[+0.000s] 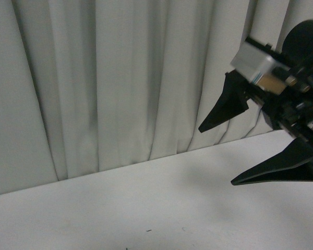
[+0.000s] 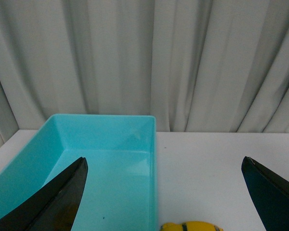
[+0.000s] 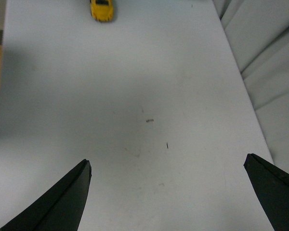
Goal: Wind up and store yellow beetle toy
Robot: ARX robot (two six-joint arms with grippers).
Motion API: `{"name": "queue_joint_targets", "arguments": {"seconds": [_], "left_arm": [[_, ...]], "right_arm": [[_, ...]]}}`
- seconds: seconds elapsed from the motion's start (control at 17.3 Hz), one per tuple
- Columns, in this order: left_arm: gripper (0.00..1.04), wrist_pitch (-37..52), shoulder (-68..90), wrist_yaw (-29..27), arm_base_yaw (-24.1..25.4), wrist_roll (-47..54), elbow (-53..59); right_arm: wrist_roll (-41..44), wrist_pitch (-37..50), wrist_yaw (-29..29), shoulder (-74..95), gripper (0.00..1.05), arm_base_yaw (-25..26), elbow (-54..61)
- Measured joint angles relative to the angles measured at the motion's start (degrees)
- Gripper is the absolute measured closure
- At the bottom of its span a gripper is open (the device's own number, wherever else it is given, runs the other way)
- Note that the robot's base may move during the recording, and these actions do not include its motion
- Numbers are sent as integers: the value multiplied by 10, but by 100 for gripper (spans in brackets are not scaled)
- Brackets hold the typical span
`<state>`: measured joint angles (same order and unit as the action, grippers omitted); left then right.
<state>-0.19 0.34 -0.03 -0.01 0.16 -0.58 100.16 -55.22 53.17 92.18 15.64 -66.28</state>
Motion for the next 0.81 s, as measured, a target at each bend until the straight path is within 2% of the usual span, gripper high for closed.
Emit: {"name": "queue_joint_targets", "arguments": {"seconds": [0.06, 0.12, 0.17, 0.29, 0.35, 0.41, 0.52, 0.64, 0.75, 0.81], "left_arm": [[7, 0, 0, 0, 0, 0, 0], [7, 0, 0, 0, 0, 0, 0], [7, 0, 0, 2, 0, 0, 0], [7, 0, 0, 0, 0, 0, 0], [7, 0, 0, -1, 0, 0, 0], [7, 0, 0, 0, 0, 0, 0], [7, 0, 0, 1, 0, 0, 0], [7, 0, 0, 0, 0, 0, 0], [7, 0, 0, 0, 0, 0, 0], [7, 0, 0, 0, 0, 0, 0]], "right_arm": [[0, -26, 13, -35, 7, -3, 11], [-63, 118, -25, -100, 11, -20, 75], [-221, 371, -206, -214, 24, -61, 218], [-503, 636, -401, -367, 44, -121, 396], [-615, 708, -462, -412, 51, -139, 431], [-704, 763, -497, -451, 58, -152, 454], [-857, 829, -525, -499, 74, -156, 486], [-931, 828, -532, -513, 89, -156, 518], [-970, 818, -531, -528, 103, -156, 557], [-979, 819, -532, -552, 103, -156, 567]]}}
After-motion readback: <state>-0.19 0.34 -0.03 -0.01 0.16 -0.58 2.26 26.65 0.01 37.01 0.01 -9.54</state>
